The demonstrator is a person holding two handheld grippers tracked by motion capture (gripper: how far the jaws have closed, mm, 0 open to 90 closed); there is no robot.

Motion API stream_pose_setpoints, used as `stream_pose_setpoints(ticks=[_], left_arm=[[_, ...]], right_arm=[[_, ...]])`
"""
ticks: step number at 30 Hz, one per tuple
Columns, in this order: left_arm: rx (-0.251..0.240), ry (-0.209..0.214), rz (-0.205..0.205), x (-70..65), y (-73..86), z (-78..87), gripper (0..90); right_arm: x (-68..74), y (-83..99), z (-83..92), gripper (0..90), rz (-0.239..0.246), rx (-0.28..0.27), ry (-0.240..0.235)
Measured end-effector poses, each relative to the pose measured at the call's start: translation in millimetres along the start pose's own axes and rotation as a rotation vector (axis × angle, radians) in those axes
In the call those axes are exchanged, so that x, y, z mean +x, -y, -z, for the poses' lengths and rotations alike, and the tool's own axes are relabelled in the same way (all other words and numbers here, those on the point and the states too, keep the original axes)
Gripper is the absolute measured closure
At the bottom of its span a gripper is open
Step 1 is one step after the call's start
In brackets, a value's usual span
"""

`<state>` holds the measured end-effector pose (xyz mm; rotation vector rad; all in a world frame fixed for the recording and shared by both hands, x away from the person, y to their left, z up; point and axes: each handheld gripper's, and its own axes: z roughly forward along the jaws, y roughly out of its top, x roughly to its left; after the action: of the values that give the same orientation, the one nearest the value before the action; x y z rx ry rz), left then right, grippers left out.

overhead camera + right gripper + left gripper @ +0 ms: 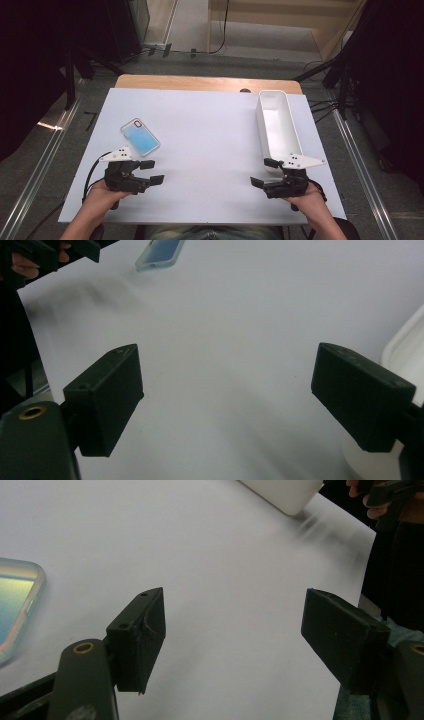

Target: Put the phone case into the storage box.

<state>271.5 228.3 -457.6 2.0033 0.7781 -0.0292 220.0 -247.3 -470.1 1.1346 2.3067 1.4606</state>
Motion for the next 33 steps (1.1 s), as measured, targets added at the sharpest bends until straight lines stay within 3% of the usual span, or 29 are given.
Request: stream_pose_setpoints(ticks=[7,13,17,33], left_arm=[[-0.031,-0.06,-0.003,2.5,-6.7,5.0,25.6],[-0.061,-0.079,0.012,7.0,-12.0,8.0,25.6],[-0.056,-0.086,0.022,12.7,-15.7,10.4,20.4],[-0.03,-0.135,0.071,31.8,-31.4,16.0,20.5]], right_arm=[[0.8,0.0,-0.2,11.9,0.007,0.004,-0.003],[1.2,0.2,-0.3,11.8,0.004,0.006,-0.006],[1.7,0.4,-1.0,11.8,0.007,0.013,-0.004],[2.8,0.8,-2.4,11.8,0.018,0.024,-0.007]])
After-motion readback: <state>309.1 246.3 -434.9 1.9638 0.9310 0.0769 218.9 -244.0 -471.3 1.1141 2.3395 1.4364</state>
